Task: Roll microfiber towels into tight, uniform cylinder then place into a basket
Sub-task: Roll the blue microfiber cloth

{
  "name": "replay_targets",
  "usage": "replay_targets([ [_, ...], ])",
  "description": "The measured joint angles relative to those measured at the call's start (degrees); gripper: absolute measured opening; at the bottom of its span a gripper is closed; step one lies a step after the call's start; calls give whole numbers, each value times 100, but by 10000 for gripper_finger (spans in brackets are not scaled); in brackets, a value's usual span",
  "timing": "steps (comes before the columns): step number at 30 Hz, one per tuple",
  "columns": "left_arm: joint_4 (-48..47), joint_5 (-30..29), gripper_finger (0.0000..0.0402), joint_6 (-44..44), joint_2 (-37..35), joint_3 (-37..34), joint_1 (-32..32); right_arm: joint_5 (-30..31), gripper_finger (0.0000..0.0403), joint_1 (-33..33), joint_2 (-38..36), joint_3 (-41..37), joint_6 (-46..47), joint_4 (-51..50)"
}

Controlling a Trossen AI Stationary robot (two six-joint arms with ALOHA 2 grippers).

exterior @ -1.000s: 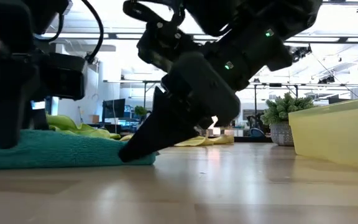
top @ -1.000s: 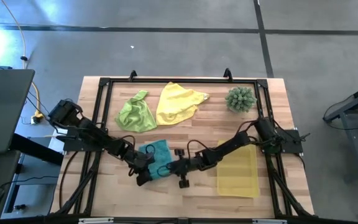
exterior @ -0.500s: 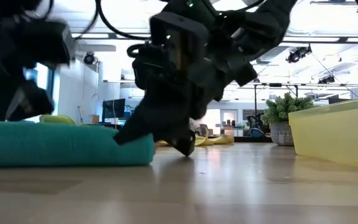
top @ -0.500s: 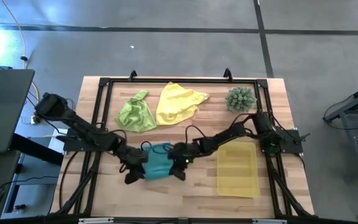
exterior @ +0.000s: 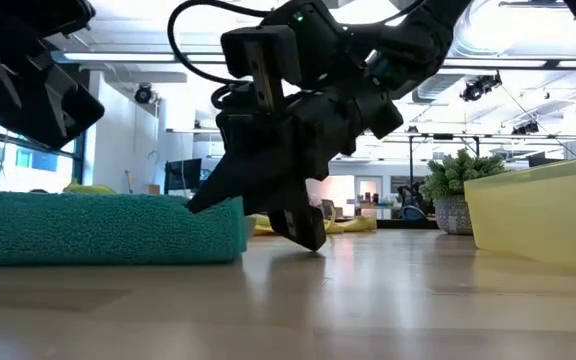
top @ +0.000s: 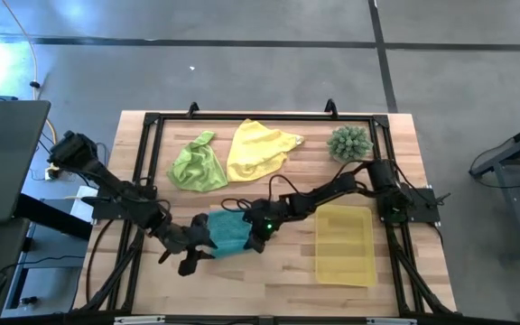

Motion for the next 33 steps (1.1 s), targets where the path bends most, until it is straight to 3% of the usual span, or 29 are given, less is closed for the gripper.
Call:
replay_targets([
  [8,419,-210,174,-5,697,-6,-93,489,4,3,-4,-4,-3,-145],
  [18,539,-450,177,-99,1298,2,-89,829,9,86,-2,-13,-379,-188],
  [25,574,-409,176,-546,1483,7,-86,766,66,135,-164,-43,-1594,-210],
  [33,555,-313,176,-904,1489,9,-86,839,120,218,-950,-42,-3012,-478],
])
